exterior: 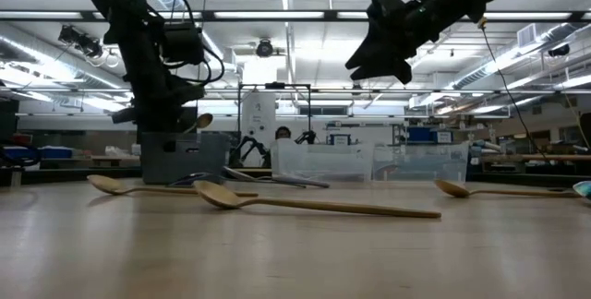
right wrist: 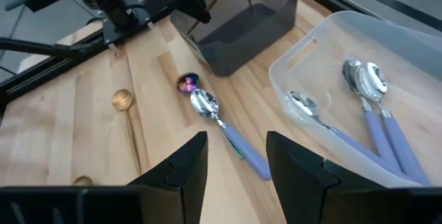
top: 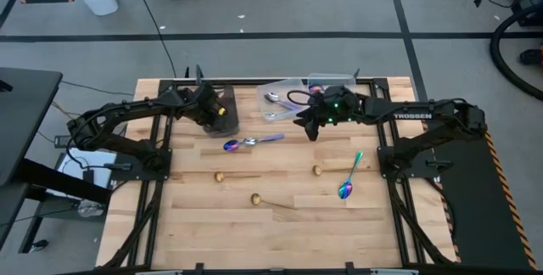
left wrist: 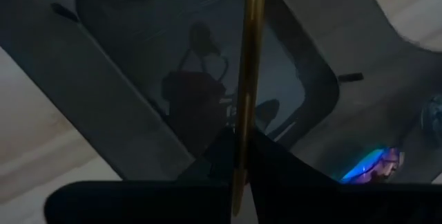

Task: Sort silverware by color (type)
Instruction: Put the gold spoon into the black bin, then put the purple spoon into the left transparent bin

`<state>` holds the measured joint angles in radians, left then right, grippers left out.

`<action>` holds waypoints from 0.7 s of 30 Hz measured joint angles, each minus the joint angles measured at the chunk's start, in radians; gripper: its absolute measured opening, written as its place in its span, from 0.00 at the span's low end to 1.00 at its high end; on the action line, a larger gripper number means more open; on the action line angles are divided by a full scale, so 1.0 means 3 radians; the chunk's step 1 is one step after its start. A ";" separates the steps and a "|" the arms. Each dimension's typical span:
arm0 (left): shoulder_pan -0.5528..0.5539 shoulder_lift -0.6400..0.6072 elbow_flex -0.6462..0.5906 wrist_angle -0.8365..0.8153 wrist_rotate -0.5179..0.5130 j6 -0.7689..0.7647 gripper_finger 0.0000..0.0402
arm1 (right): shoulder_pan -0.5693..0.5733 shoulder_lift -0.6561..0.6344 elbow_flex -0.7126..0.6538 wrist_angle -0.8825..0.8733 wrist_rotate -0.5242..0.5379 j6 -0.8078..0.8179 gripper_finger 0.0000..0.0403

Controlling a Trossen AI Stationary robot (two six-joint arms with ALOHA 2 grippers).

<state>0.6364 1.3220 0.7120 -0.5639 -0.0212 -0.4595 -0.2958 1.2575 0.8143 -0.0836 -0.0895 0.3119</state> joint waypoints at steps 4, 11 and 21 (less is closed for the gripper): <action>0.0000 0.0000 0.0000 0.0003 0.0038 -0.0001 0.09 | 0.0054 0.0000 0.0000 0.0000 0.0063 -0.0003 0.39; 0.0000 0.0000 0.0000 0.0000 0.0043 0.0002 0.09 | 0.0070 0.0000 0.0001 -0.0018 0.0150 -0.0070 0.39; -0.0001 0.0000 0.0000 -0.0002 0.0094 -0.0001 0.23 | 0.0070 -0.0015 0.0004 -0.0248 0.0149 0.0008 0.39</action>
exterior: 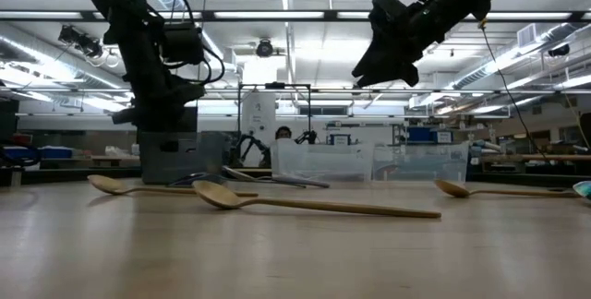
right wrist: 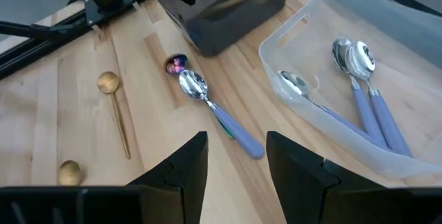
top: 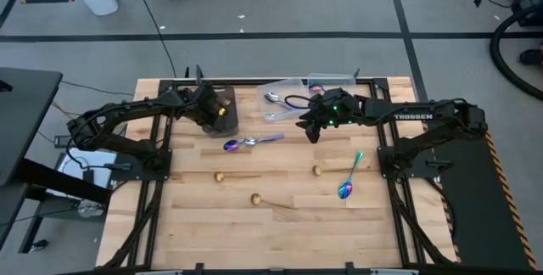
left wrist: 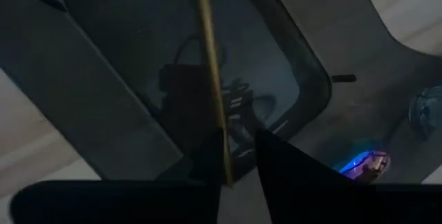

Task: Sort silverware by color (type)
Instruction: Put the purple spoon into the left transparent bin

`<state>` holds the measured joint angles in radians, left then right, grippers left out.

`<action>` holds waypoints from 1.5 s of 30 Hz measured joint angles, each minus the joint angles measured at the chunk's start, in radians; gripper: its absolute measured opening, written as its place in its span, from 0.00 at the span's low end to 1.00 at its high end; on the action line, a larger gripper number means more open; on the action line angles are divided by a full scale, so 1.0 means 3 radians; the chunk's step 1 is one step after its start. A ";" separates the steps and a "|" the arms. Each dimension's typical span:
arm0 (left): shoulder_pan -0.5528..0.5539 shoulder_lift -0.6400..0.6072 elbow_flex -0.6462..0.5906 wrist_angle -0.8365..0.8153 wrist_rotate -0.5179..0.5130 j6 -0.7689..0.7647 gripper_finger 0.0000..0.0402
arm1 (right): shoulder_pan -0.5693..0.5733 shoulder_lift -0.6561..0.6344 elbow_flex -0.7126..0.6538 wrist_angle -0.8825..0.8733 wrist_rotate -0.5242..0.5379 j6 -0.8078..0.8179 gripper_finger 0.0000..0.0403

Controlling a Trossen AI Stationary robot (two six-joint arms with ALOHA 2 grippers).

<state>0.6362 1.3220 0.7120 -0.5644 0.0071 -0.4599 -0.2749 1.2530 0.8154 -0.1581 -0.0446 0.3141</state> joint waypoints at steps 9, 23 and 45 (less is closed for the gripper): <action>0.0001 0.0000 0.0000 -0.0039 0.0047 -0.0090 0.34 | 0.0000 0.0000 0.0000 -0.0004 0.0000 -0.0010 0.39; -0.0083 -0.0028 0.0454 -0.0030 0.0055 0.0198 0.35 | -0.0014 -0.0016 0.0257 -0.0553 -0.0176 -0.0187 0.38; -0.0137 -0.0026 0.0937 0.0811 0.0157 0.0239 0.35 | -0.0107 -0.0003 0.0254 -0.1505 -0.0320 -0.0232 0.42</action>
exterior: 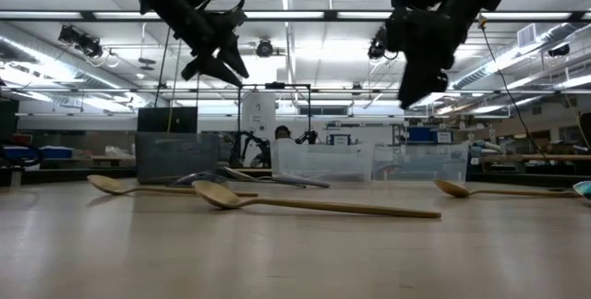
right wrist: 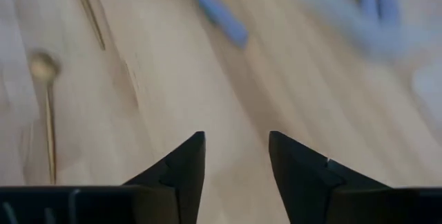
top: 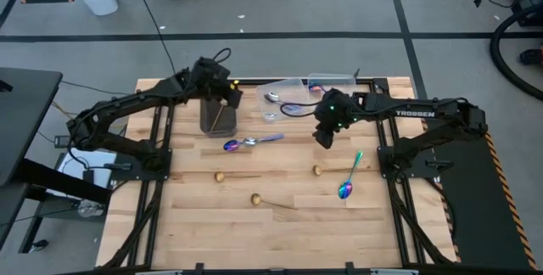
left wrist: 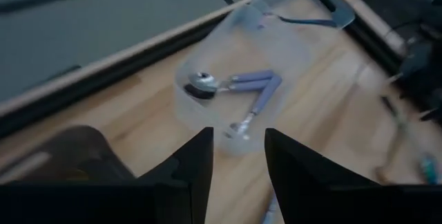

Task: Sort silverware by color (type)
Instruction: Put the purple spoon into the left transparent bin

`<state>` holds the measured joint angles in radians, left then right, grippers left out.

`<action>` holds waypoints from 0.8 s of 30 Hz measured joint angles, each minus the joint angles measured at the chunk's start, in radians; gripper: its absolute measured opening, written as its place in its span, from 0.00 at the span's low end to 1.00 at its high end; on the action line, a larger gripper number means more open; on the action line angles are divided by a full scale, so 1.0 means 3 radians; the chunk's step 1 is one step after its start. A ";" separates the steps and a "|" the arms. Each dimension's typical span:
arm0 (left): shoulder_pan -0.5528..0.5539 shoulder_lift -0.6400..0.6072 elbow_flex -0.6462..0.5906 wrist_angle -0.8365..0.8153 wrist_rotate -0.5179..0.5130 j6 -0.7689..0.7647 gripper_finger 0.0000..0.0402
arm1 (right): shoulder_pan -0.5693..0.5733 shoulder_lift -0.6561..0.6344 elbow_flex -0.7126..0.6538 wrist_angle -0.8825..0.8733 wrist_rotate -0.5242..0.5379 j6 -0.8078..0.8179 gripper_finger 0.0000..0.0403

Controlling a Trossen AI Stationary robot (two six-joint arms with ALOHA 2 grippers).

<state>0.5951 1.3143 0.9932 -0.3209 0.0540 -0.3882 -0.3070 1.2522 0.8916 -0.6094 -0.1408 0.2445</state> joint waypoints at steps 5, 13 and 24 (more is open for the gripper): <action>0.0047 0.0026 0.0000 0.0112 -0.0360 0.0361 0.35 | 0.0081 0.0034 0.0017 -0.0629 -0.0124 0.0043 0.45; 0.0059 0.0197 -0.0003 0.0879 -0.0587 0.0352 0.35 | 0.0274 0.0046 0.0017 -0.0817 -0.0227 0.0178 0.46; -0.0053 0.0288 -0.0005 0.1073 -0.0325 0.0522 0.35 | 0.0551 0.0070 0.0018 -0.1176 -0.0031 0.0430 0.46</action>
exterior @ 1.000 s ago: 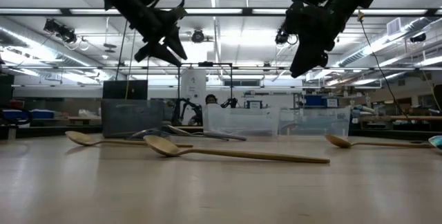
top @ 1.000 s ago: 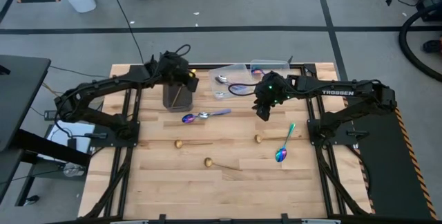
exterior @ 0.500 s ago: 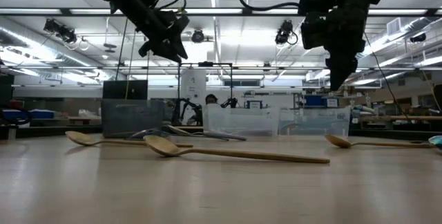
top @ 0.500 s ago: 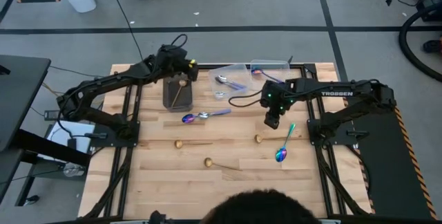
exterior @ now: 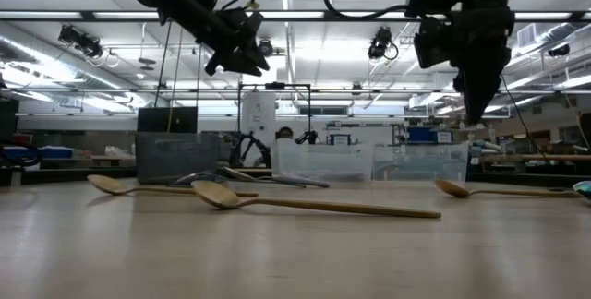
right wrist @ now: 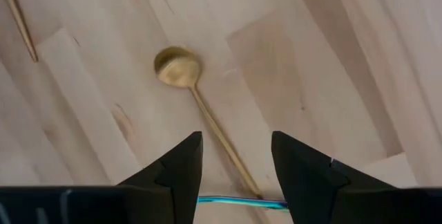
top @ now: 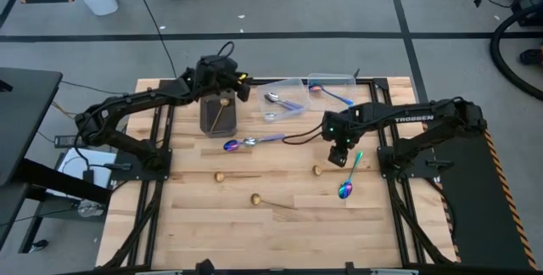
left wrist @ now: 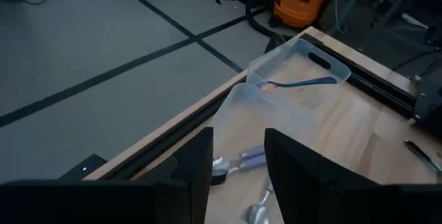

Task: Sort silverware by color (type)
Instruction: Put the purple spoon into the left transparent bin

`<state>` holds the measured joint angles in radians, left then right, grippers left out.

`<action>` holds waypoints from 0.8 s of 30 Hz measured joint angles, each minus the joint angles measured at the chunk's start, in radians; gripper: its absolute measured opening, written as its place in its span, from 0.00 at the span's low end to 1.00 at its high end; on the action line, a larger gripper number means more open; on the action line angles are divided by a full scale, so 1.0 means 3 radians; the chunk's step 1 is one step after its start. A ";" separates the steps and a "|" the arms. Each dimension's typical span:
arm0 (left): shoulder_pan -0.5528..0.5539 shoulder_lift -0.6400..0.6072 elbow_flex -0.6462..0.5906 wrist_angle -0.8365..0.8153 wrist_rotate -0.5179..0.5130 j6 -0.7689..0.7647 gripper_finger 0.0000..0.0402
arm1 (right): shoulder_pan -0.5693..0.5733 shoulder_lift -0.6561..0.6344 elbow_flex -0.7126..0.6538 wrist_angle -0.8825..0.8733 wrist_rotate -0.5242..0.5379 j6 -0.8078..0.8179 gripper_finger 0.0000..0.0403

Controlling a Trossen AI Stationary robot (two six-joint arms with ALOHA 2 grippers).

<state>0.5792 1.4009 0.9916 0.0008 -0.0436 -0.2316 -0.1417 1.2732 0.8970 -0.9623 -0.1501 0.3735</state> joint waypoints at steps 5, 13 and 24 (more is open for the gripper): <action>-0.0040 -0.0001 0.0000 -0.0009 0.0010 0.0001 0.35 | 0.0091 -0.0001 0.0000 -0.0003 -0.0002 0.0178 0.46; -0.0047 -0.0003 0.0000 -0.0062 0.0009 0.0040 0.35 | 0.0252 -0.0001 0.0000 -0.0032 -0.0033 0.0170 0.46; -0.0043 -0.0006 0.0000 -0.0036 0.0011 0.0038 0.35 | 0.0346 -0.0003 0.0000 -0.0260 -0.0043 0.0066 0.46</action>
<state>0.5663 1.3991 0.9918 -0.0099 -0.0402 -0.2203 -0.0380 1.2724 0.8970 -1.0401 -0.1631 0.3932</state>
